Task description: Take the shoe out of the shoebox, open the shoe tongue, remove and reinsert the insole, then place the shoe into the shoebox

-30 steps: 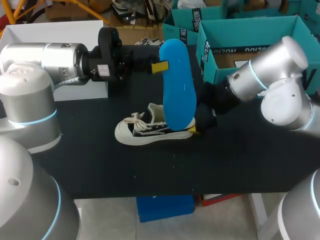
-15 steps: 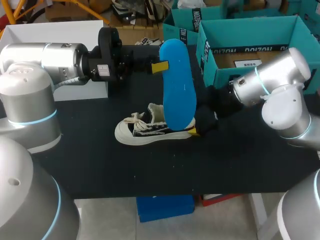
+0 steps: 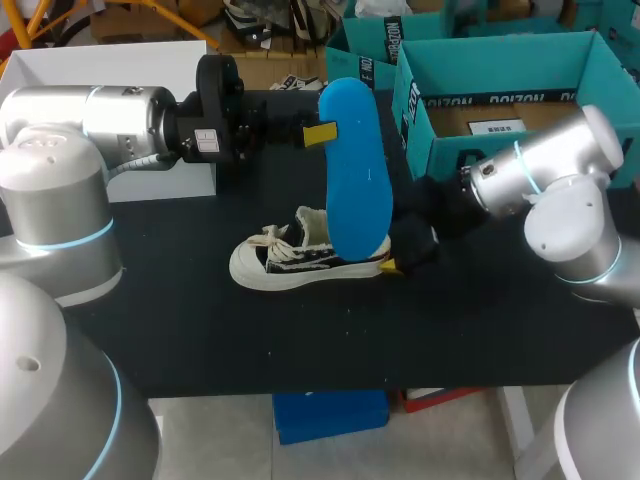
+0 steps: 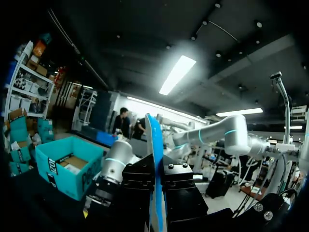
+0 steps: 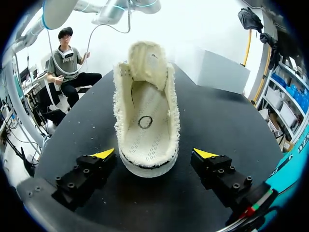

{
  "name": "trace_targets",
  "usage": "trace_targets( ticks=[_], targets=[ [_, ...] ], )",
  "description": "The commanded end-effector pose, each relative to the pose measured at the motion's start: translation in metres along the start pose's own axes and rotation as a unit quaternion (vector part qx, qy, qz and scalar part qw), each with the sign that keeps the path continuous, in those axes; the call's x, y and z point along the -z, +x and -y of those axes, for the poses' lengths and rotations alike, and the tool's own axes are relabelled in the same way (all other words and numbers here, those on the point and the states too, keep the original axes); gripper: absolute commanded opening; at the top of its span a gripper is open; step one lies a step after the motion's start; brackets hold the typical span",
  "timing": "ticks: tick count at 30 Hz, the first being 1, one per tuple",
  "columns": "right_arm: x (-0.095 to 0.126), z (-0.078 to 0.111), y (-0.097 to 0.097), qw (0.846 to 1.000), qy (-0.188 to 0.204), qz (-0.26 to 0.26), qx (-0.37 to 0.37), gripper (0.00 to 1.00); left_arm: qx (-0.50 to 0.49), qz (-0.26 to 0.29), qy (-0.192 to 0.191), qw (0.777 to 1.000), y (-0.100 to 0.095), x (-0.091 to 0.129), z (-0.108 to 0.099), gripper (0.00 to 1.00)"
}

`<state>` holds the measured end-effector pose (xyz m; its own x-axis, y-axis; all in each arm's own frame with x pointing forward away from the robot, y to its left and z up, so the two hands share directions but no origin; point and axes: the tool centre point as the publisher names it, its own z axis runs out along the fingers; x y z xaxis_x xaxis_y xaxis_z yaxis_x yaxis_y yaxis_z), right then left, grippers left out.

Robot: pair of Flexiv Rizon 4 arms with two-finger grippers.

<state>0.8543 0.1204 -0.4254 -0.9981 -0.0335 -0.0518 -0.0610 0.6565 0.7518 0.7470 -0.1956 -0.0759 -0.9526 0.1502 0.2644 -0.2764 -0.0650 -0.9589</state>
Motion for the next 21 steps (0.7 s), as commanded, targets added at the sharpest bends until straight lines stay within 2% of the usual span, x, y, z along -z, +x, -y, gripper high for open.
trace_targets(
  ticks=[1, 5, 14, 21],
  targets=[
    [0.01, -0.018, -0.007, 0.997, 0.077, 0.0, -0.001, 1.0, -0.001, 0.003, 0.001, 1.0, 0.0, -0.002, -0.001, 0.0],
    [0.013, -0.026, -0.013, 0.992, 0.127, -0.005, 0.009, 1.0, -0.001, 0.003, 0.001, 1.0, 0.0, -0.002, -0.001, 0.0],
    [0.014, -0.041, -0.02, 0.98, 0.197, -0.023, 0.019, 1.0, -0.001, 0.003, 0.001, 1.0, 0.0, -0.002, -0.001, 0.0],
    [0.013, -0.051, -0.023, 0.965, 0.26, -0.031, 0.026, 1.0, -0.001, 0.003, 0.001, 1.0, 0.0, -0.002, -0.001, 0.0]
  ],
)
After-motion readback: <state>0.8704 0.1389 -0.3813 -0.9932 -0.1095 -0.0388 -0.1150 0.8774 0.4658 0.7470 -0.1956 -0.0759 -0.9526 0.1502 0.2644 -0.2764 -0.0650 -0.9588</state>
